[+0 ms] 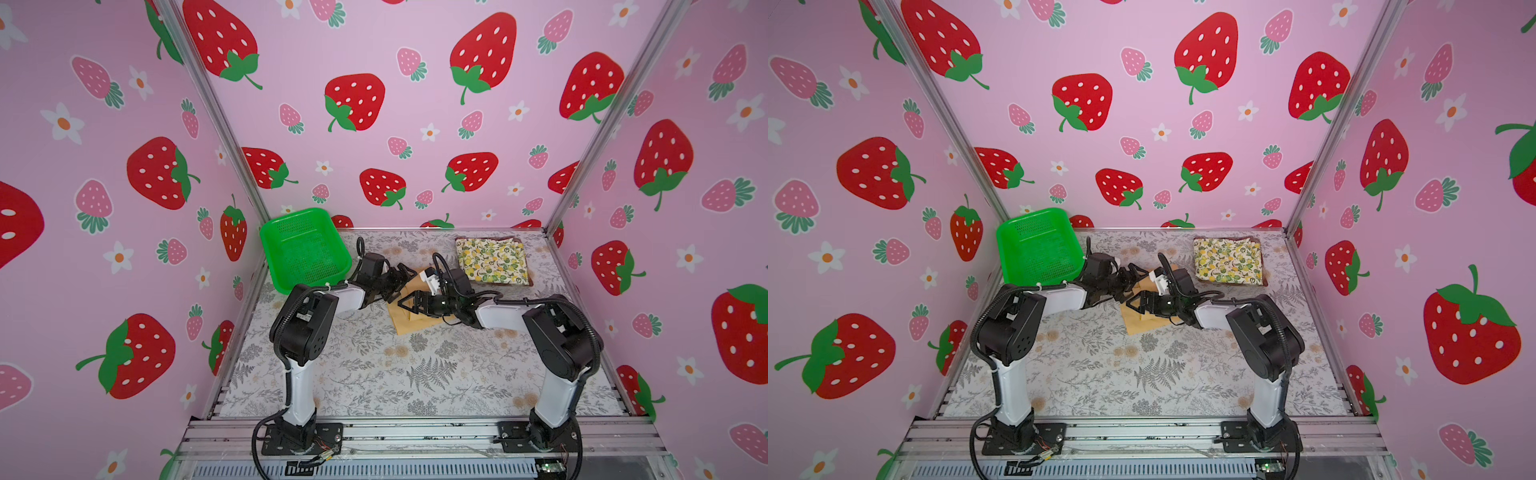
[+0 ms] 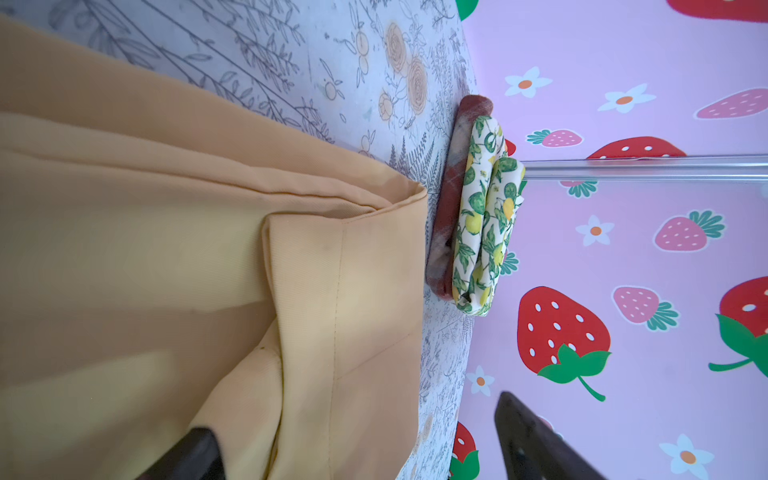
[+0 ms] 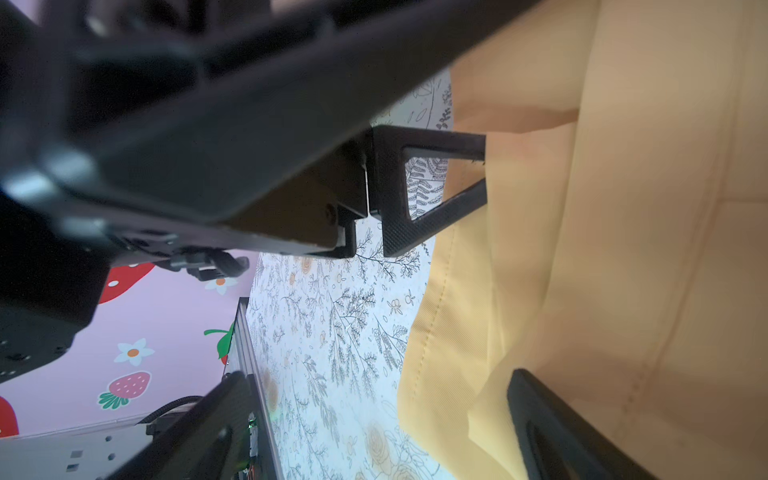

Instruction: Fold and stack the skirts

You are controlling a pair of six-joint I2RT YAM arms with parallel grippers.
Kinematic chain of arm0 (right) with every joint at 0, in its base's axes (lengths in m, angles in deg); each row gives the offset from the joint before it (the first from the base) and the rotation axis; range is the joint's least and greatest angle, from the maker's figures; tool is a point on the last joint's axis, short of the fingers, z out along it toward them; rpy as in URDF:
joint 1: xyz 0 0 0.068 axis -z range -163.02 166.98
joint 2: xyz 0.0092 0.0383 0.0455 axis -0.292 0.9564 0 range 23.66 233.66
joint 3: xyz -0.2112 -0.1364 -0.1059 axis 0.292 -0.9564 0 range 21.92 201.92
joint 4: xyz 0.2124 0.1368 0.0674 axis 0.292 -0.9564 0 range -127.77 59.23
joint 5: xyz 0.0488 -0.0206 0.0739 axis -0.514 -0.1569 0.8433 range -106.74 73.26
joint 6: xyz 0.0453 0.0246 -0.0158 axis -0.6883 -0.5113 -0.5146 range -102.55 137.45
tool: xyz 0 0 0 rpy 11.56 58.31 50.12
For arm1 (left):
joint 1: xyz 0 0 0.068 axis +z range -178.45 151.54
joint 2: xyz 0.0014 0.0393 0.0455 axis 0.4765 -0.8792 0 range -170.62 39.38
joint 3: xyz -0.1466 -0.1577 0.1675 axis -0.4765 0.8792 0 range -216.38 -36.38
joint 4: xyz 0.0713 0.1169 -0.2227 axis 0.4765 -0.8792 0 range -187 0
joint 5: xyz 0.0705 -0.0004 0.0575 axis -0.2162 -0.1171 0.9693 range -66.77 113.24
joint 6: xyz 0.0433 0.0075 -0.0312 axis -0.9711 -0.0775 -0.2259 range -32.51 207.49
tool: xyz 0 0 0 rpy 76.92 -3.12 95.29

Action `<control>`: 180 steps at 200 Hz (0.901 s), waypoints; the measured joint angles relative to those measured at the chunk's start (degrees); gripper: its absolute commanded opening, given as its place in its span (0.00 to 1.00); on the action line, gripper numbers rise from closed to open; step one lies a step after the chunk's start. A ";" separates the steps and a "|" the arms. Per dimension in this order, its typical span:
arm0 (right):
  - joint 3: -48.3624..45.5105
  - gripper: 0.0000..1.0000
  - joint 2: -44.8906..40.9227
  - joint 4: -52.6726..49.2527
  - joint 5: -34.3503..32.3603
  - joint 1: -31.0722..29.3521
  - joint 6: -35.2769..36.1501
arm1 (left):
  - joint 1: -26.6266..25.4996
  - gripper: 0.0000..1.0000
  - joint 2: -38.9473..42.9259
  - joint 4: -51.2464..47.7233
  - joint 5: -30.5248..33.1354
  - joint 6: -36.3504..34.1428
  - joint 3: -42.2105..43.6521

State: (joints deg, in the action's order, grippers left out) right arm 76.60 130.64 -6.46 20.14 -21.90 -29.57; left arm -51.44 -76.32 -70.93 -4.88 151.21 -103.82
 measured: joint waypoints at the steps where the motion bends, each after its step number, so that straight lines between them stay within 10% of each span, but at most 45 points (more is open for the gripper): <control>1: 0.00 1.00 0.09 0.04 0.00 -0.04 0.00 | 0.02 0.94 -0.11 0.00 0.00 0.02 -0.07; 135: -1.42 1.00 4.70 5.57 -0.90 -6.84 -0.92 | 0.55 0.93 -6.19 -1.14 -1.42 0.85 -7.67; 180: -1.97 1.00 -5.53 -1.20 -3.02 -6.99 4.85 | 1.16 0.93 -6.03 -1.90 -2.12 0.22 -7.67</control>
State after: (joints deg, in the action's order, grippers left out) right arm 74.63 125.11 -7.66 17.13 -28.89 -24.72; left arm -50.28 -82.35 -72.83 -7.00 151.43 -111.50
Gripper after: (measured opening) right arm 0.995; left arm 0.932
